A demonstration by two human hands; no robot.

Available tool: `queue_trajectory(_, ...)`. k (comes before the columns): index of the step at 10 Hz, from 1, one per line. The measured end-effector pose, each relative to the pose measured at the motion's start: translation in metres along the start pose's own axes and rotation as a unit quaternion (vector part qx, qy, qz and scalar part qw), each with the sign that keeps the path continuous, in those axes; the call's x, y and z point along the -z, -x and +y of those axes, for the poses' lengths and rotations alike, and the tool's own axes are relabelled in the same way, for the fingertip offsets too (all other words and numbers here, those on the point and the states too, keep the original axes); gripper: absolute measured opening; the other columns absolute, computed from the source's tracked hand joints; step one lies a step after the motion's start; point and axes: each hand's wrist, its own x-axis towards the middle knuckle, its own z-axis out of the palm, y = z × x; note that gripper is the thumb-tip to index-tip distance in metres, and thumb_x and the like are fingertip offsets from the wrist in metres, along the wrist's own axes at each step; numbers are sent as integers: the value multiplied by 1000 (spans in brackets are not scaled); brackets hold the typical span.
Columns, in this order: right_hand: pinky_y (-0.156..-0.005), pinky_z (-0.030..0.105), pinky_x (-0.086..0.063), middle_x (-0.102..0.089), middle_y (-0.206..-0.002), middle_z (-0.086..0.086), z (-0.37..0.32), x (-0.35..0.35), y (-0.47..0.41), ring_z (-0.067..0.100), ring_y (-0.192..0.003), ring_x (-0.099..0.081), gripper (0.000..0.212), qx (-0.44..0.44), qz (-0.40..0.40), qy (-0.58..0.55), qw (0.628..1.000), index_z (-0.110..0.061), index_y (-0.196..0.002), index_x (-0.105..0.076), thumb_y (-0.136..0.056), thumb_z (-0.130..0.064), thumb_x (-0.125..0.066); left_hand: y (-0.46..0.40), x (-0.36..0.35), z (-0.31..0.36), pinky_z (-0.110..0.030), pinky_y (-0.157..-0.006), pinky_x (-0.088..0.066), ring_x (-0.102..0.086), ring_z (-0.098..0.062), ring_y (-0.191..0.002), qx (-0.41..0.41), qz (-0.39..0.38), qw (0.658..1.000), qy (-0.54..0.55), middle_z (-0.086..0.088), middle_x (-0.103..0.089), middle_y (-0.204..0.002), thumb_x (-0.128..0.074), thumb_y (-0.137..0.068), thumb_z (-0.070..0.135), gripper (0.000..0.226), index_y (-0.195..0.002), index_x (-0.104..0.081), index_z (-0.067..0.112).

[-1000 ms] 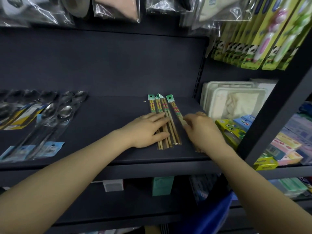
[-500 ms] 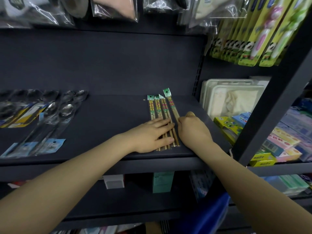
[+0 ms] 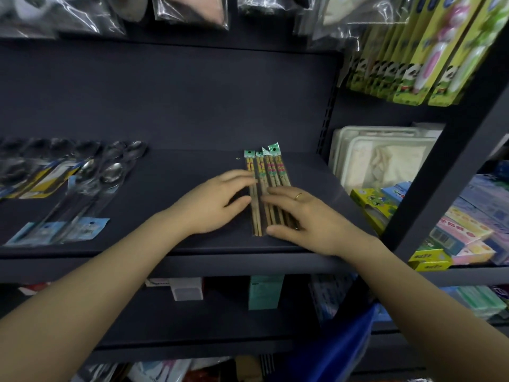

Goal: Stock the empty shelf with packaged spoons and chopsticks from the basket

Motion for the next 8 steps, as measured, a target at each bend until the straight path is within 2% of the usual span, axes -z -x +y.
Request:
queue_trajectory(1, -112, 35, -31, -45, -144, 4, -4, -6, -7, 21, -134, -39, 71, 14, -10, 48, 999, -22, -135, -47, -79, -64, -39, 18, -1, 2, -7, -76, -36, -45, -9, -123, -11, 74, 997, 0, 7, -39, -142, -49, -92, 26, 36, -127, -51, 20)
queue_trajectory(2, -105, 38, -39, -52, -137, 3, -6, -7, -12, 21, -127, -47, 54, 20, -12, 33, 999, -20, -131, -53, -86, -51, -49, 28, -2, 3, -7, -67, -34, -52, -11, -114, -19, 101, 995, 12, 7, -46, -136, -48, -89, 33, 35, -120, -57, 19)
queue_trajectory(3, -103, 39, -41, -51, -136, 1, -6, -8, -14, 21, -125, -47, 53, 18, -15, 35, 999, -20, -131, -52, -87, -49, -46, 33, 1, 0, -27, -77, -50, -58, -16, -103, -6, 98, 995, 25, 9, -48, -133, -36, -82, 47, 48, -117, -59, 22)
queue_trajectory(4, -103, 42, -40, -47, -140, 2, -8, -7, -14, 21, -128, -44, 69, 9, -9, 53, 999, -24, -136, -45, -81, -63, -30, 40, 2, 0, -30, -77, -50, -61, -20, -98, 13, 86, 996, 16, 10, -48, -133, -32, -80, 50, 53, -116, -59, 23)
queue_trajectory(5, -108, 41, -35, -45, -142, 4, -11, -8, -17, 21, -133, -39, 72, 22, -17, 71, 997, -30, -136, -45, -77, -68, -27, 48, 2, -3, -23, -71, -45, -60, -18, -101, 23, 85, 996, -1, 10, -47, -134, -35, -83, 47, 48, -116, -59, 22)
queue_trajectory(6, -107, 41, -36, -49, -139, 5, -17, -2, -20, 22, -132, -41, 75, 19, -22, 82, 996, -27, -128, -56, -74, -69, -25, 60, 8, -6, -15, -63, -37, -61, -19, -92, 39, 95, 995, -1, 11, -47, -133, -35, -83, 46, 47, -116, -59, 23)
queue_trajectory(7, -106, 40, -35, -47, -141, 5, -27, 1, -19, 24, -132, -41, 78, 13, -3, 99, 995, -23, -130, -54, -75, -69, -21, 75, 20, -8, -8, -63, -32, -59, -15, -98, 36, 107, 994, -8, 8, -50, -131, -43, -88, 38, 36, -116, -59, 21)
queue_trajectory(8, -107, 39, -34, -47, -140, 2, -44, 0, -18, 23, -131, -41, 76, 1, 18, 106, 994, -22, -131, -52, -79, -68, -23, 94, 32, -13, -10, -65, -32, -53, -8, -96, 44, 122, 991, -20, 5, -54, -125, -46, -91, 26, 30, -118, -58, 18)
